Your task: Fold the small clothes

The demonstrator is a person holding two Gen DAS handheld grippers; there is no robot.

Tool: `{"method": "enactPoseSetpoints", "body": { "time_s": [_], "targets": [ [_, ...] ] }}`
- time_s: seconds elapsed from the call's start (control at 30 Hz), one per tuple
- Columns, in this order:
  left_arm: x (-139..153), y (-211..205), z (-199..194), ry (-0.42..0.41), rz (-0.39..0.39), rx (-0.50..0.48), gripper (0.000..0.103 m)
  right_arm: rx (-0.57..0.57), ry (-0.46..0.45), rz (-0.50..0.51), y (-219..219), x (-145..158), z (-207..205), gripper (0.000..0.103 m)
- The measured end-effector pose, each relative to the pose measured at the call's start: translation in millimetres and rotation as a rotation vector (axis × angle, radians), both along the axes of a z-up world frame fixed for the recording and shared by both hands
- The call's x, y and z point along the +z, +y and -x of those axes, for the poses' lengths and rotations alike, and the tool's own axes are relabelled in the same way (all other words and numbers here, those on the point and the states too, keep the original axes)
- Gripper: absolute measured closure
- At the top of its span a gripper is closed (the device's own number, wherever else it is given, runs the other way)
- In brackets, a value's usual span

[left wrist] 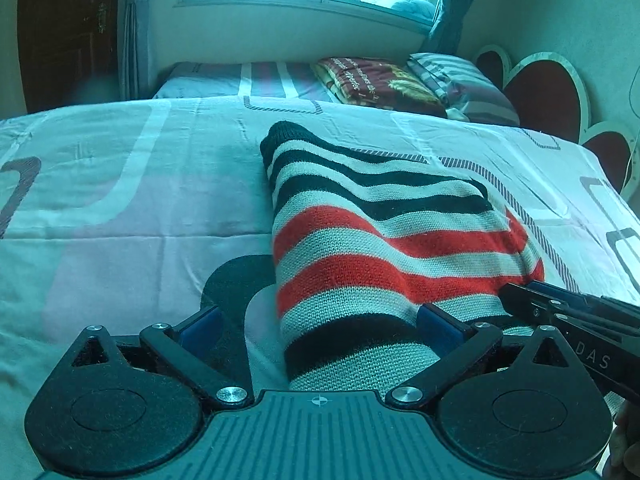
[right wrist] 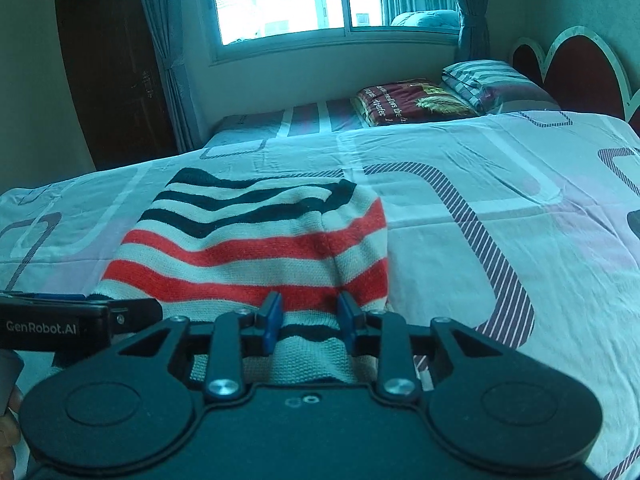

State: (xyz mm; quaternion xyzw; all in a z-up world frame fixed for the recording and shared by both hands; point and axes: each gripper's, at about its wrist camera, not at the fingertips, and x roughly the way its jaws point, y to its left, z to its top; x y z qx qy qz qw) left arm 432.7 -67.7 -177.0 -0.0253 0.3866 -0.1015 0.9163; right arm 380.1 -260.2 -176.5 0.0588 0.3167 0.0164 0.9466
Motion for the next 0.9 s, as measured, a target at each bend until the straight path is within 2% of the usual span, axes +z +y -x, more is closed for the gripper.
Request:
{"method": "enactPoseSetpoints", "body": {
  "time_s": [0.5, 0.63, 0.77, 0.9],
  "targets": [
    [11, -10, 6, -0.016, -0.070, 0.015, 0.000, 0.055, 0.017, -0.009, -4, 15, 7, 0.069],
    [25, -7, 22, -0.046, -0.053, 0.014, 0.000, 0.070, -0.023, -0.017, -8, 28, 29, 0.068],
    [34, -8, 52, -0.071, -0.051, -0.036, 0.000, 0.096, -0.043, -0.014, -9, 37, 58, 0.068],
    [20, -12, 74, -0.034, -0.072, -0.086, 0.000, 0.085, -0.018, -0.009, -7, 28, 82, 0.069]
  ]
}}
